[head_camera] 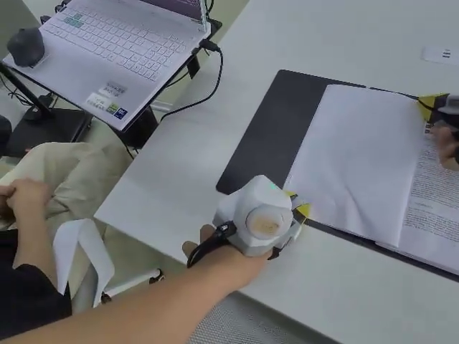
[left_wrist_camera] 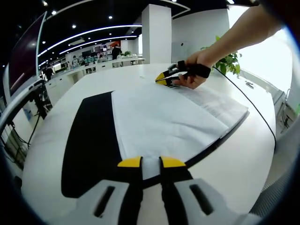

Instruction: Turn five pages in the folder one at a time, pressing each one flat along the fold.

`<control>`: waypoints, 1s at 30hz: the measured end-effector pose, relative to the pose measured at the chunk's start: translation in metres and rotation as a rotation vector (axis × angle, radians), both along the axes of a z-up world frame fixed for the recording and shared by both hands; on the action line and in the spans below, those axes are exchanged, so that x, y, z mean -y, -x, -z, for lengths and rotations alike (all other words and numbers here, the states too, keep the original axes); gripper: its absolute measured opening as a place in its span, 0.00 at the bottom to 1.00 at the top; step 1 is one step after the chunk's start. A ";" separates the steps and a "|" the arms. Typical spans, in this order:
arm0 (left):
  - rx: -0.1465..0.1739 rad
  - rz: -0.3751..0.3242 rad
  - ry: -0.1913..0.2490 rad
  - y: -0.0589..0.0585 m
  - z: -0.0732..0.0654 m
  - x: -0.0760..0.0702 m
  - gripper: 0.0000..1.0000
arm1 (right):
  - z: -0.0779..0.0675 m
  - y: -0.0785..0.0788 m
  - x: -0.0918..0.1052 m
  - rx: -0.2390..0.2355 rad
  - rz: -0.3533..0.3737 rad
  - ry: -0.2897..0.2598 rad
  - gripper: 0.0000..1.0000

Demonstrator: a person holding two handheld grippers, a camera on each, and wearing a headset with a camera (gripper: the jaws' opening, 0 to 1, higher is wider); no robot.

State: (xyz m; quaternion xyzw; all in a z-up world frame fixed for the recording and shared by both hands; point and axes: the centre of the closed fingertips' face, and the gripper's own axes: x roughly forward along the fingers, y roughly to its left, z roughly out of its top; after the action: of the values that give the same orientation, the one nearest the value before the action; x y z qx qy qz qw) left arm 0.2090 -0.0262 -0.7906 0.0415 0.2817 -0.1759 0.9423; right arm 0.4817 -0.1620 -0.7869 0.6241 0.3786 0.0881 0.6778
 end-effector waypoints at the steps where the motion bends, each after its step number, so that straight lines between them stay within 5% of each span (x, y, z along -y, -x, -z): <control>1: 0.000 0.000 -0.001 0.000 0.000 0.000 0.12 | 0.001 -0.001 0.000 0.000 -0.004 0.003 0.00; 11: -0.004 -0.001 0.000 -0.001 0.001 0.000 0.12 | 0.003 0.015 0.000 -0.001 -0.045 -0.023 0.00; 30: -0.007 0.007 -0.009 0.000 0.000 0.000 0.12 | -0.006 0.098 -0.002 -0.041 -0.210 -0.068 0.00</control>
State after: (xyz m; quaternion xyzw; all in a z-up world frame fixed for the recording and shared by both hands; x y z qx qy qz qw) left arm 0.2091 -0.0264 -0.7908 0.0463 0.2859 -0.1783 0.9404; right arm 0.3840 -0.1598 -0.7808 0.6052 0.4525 0.1586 0.6355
